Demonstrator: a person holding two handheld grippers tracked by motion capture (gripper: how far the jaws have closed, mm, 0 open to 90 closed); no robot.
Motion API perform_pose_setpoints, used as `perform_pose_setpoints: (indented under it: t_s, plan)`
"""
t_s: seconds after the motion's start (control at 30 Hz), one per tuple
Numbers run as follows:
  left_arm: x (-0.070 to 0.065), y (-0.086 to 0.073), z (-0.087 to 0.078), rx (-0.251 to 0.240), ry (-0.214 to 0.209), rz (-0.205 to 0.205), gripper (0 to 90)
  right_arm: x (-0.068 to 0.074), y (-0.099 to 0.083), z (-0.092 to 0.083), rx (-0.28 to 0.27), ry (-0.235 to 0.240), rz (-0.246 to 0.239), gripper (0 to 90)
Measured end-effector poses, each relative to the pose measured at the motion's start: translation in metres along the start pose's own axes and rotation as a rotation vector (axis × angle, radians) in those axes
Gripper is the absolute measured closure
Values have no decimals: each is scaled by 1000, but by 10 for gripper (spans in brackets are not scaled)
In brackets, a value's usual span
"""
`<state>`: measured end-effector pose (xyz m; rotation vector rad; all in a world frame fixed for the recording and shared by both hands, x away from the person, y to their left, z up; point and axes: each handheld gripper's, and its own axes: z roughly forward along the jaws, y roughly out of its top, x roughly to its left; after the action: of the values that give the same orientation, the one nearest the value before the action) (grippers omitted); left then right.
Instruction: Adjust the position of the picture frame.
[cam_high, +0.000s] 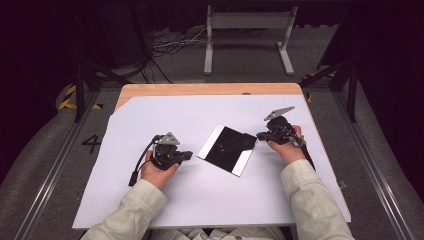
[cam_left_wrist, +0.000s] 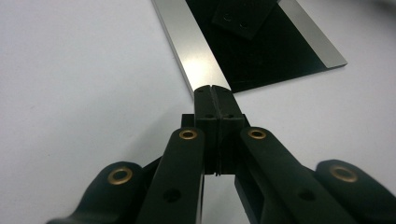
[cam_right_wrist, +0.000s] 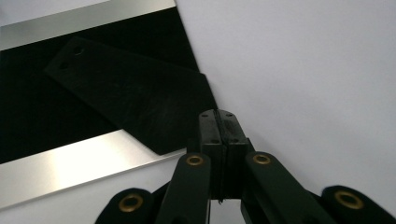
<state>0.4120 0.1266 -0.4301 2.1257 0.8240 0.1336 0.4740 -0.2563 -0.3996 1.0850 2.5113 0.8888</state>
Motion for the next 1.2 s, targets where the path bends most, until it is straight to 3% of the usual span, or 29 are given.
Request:
perform_pose_setpoints:
  t_s: [0.27, 0.4, 0.57, 0.67, 0.8, 1.0, 1.03, 1.1, 1.2]
  plan:
    - [0, 0, 0, 2, -2, 3, 900, -10, 0, 23, 25, -57, 16, 897]
    - [0, 0, 0, -3, -1, -3, 900, -17, 0, 28, -6, -28, 50, 897]
    - [1, 0, -1, -9, -1, -2, 900, -14, 0, 35, 26, -28, -8, 898]
    - [1, -1, -2, -6, 1, -9, 900, -12, 0, 34, 46, 1, -45, 899]
    - [1, -1, -3, -3, 12, -16, 900, 5, 5, 32, 116, -4, -154, 898]
    - [8, -4, -7, 2, 46, -38, 900, 24, 2, 29, 144, 31, -199, 898]
    - [10, -5, -9, -1, 59, -51, 900, 32, 1, 28, 146, 22, -234, 898]
    - [12, -5, -10, 0, 68, -56, 900, 43, 0, 26, 160, 19, -266, 898]
    - [15, -7, -12, 15, 117, -67, 900, 55, -3, 24, 164, 29, -299, 898]
